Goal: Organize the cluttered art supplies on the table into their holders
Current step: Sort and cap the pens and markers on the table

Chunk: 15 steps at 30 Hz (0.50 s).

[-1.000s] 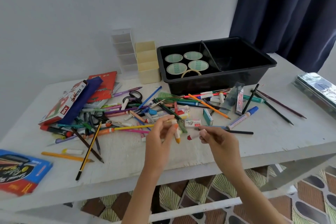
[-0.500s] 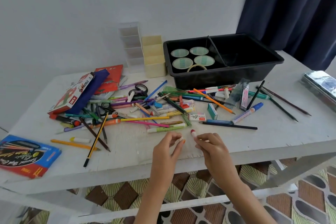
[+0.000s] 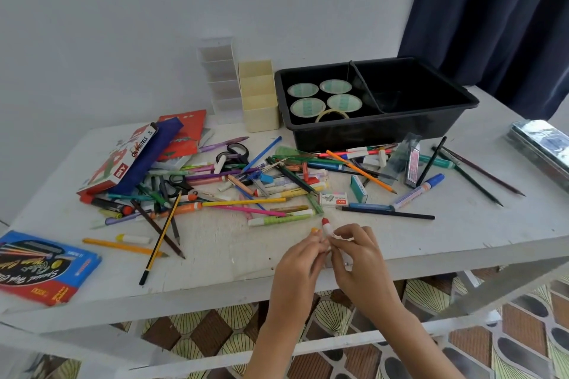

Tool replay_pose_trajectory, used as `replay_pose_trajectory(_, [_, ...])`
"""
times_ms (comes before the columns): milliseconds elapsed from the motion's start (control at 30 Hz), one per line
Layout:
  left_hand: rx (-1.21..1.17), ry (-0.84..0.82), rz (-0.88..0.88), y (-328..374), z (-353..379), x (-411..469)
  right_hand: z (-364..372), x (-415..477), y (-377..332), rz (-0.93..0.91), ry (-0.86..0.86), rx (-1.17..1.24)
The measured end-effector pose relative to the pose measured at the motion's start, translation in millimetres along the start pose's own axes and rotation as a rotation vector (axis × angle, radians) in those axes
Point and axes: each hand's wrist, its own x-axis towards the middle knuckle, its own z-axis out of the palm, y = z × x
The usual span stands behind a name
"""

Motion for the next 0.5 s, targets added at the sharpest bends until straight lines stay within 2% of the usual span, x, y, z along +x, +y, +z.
replay_pose_trajectory(267, [-0.219,-0.080,-0.075,-5,-4,-3,-5,4,10,0.016,0.047,0.087])
replay_pose_trajectory(400, [-0.056,-0.109,0.051,-11,5,-5,-4,5,11,0.003,0.047,0.102])
replay_pose_trajectory(500, [-0.045,-0.117,0.012,-9,7,0,-4,5,12,0.011,0.043,0.097])
